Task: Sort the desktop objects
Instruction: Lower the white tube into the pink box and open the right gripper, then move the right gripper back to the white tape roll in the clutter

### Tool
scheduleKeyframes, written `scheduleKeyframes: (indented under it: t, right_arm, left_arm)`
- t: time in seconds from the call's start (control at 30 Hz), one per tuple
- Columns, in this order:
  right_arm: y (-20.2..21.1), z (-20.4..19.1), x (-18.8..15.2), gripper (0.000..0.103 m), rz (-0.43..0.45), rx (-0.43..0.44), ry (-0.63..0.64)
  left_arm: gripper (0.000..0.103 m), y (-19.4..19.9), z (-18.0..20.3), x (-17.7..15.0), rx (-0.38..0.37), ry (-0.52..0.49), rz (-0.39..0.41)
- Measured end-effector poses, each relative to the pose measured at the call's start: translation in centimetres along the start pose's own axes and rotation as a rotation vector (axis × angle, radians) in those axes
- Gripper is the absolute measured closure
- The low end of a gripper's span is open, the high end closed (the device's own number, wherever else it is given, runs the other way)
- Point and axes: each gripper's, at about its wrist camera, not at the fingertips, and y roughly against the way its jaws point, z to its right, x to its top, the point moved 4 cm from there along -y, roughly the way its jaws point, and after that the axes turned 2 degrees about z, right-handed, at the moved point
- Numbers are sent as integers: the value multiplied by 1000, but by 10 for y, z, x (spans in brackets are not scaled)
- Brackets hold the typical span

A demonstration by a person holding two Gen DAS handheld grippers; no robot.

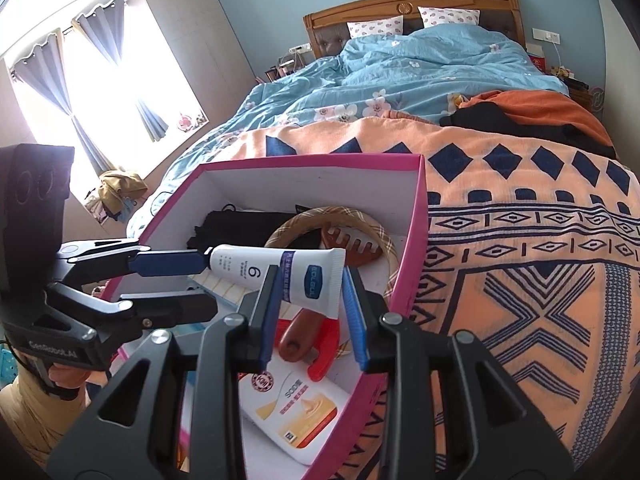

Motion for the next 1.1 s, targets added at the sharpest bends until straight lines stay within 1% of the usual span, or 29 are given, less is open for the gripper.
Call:
scheduleKeyframes:
  t: [0.23, 0.37, 0.43, 0.53, 0.73, 0.83, 0.97, 1.0, 1.1]
  right_arm:
    - [-14, 2, 6, 69, -23, -41, 17]
    - [-20, 2, 11, 66, -32, -66, 34]
    - [-23, 0, 13, 65, -35, -60, 36]
    - [-29, -4, 14, 65, -43, -82, 57]
    - [-21, -5, 8, 65, -24, -70, 61]
    - [-14, -7, 4, 65, -14, -61, 64]
    - [4, -14, -3, 65, 13, -28, 66]
    - [10, -16, -5, 65, 22, -22, 68]
    - [30, -23, -12, 65, 52, 4, 77]
  left_arm:
    - [49, -12, -7, 3, 18, 16, -33]
    - [49, -20, -12, 4, 0, 46, -51]
    - [49, -24, -12, 3, 10, 47, -55]
    - [49, -25, -11, 0, 11, 49, -56]
    - [49, -12, -10, -4, 26, 22, -14]
    - [49, -3, -8, -8, 15, 16, 6]
    - [49, 16, 0, -18, 1, -15, 46]
    - [47, 23, 3, -21, -5, -25, 58]
    - [46, 40, 11, -32, -7, -55, 93]
